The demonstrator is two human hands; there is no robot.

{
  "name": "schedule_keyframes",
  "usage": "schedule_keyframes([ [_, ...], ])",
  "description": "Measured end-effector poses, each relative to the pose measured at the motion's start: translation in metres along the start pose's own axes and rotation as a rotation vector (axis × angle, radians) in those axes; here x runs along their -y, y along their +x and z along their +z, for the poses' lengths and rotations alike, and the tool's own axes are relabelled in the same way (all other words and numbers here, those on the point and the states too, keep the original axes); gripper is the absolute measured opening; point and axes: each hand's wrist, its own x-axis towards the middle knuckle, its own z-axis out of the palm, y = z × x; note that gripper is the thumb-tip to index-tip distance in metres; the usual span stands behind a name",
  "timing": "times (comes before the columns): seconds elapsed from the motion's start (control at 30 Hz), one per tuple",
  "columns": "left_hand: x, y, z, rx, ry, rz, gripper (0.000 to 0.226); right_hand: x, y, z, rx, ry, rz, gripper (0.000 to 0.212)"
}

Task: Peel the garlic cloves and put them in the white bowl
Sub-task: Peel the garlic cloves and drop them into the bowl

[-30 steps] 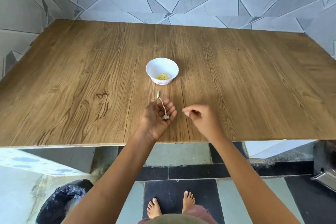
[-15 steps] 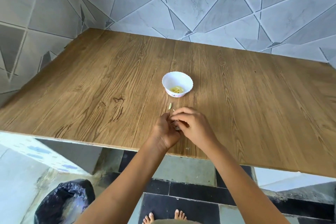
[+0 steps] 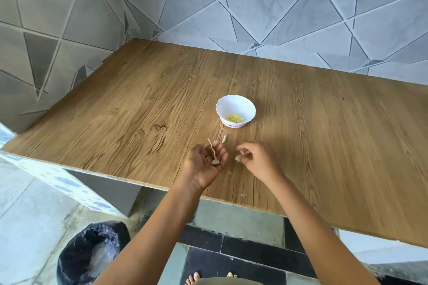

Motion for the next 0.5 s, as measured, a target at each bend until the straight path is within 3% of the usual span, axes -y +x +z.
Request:
schedule_keyframes([
  [0.13,0.002,-0.001,-0.004,-0.017,0.002,0.013,0.044,0.006,0.005,0.007,0.067,-0.076,0.080,0.006],
  [0.23,0.003,-0.002,-0.006,-0.028,-0.001,0.020,0.044,0.009,0.007,0.008,0.154,-0.159,0.104,0.008],
  [0.3,0.004,-0.003,-0.006,-0.033,0.002,0.019,0.044,0.012,0.004,0.003,0.140,-0.048,0.097,0.006],
  [0.4,0.008,-0.004,-0.002,-0.037,0.012,0.014,0.042,0.024,-0.002,-0.014,0.042,0.266,-0.088,0.004],
  [0.5,0.013,-0.008,0.005,-0.037,0.026,0.005,0.040,0.037,-0.007,-0.017,0.077,0.215,-0.314,0.023],
])
